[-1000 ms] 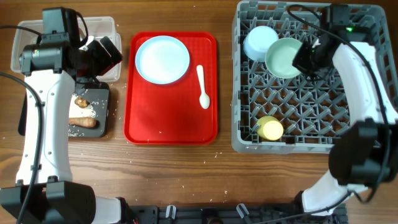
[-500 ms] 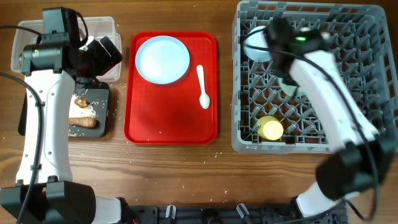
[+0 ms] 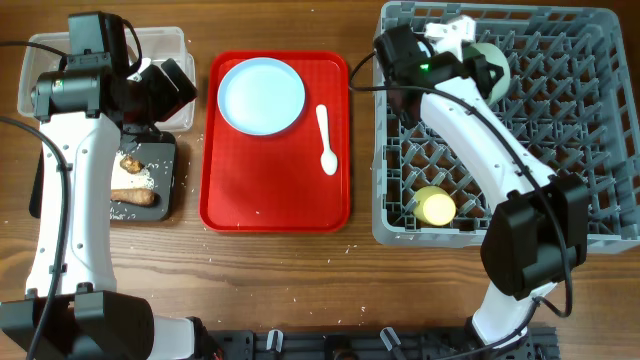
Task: Sort waste into correct bins and load items into the dishwasher rack
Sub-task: 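Reach the right gripper to the light-blue plate and grasp its rim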
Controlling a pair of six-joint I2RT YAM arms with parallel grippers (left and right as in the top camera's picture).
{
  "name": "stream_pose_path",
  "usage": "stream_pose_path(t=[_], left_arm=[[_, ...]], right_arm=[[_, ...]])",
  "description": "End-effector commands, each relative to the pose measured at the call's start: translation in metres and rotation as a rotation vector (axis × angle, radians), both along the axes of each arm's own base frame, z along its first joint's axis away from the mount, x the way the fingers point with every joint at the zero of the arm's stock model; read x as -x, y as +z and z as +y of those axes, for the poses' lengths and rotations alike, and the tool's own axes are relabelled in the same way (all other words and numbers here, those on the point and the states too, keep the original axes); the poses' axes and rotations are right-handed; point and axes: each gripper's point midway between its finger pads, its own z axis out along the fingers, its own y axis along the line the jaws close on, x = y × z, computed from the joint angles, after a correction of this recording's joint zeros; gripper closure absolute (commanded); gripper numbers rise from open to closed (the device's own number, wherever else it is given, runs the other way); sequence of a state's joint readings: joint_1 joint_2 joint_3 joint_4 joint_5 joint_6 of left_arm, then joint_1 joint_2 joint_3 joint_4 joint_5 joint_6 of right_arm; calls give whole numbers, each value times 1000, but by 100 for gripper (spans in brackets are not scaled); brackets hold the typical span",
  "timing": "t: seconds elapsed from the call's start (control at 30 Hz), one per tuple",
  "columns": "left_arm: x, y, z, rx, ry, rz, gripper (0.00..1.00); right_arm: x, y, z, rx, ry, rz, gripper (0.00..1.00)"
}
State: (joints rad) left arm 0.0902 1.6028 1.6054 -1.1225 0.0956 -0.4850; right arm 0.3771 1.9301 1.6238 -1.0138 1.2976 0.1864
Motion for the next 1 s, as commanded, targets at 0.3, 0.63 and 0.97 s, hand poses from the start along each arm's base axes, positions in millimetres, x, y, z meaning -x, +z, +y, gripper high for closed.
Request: stream_pose_path(t=[0.3, 0.63, 0.97], left_arm=[[0, 0, 1, 5, 3, -1, 0], [0, 0, 1, 5, 4, -1, 0], [0, 0, 1, 5, 3, -1, 0]], right_arm=[[14, -43, 16, 84, 89, 220, 96], [19, -53, 38, 99, 149, 239, 96], [26, -53, 90, 139, 290, 274, 37]])
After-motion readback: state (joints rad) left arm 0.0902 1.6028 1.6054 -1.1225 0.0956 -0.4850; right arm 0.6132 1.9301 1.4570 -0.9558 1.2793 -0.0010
